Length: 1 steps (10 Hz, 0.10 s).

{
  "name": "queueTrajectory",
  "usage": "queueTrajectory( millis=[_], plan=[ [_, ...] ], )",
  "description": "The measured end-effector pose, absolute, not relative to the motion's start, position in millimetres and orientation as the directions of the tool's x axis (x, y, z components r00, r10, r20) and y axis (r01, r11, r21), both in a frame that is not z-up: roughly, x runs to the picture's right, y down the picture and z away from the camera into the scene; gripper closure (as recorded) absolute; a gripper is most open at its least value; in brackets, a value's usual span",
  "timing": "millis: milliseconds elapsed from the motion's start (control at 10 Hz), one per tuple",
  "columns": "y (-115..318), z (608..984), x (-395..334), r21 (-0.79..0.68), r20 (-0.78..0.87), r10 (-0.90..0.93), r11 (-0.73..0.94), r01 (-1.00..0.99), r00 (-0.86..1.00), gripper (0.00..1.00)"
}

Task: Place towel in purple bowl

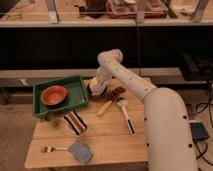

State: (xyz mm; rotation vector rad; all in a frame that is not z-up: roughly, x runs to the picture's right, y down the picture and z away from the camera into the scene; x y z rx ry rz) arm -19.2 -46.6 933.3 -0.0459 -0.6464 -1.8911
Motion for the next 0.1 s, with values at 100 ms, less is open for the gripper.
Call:
queueTrajectory(
  millis=[100],
  plan=[
    [-54.2, 933.1, -8.1, 0.404, 0.345, -0.861, -0.223, 0.887, -0.373, 0.20]
  ],
)
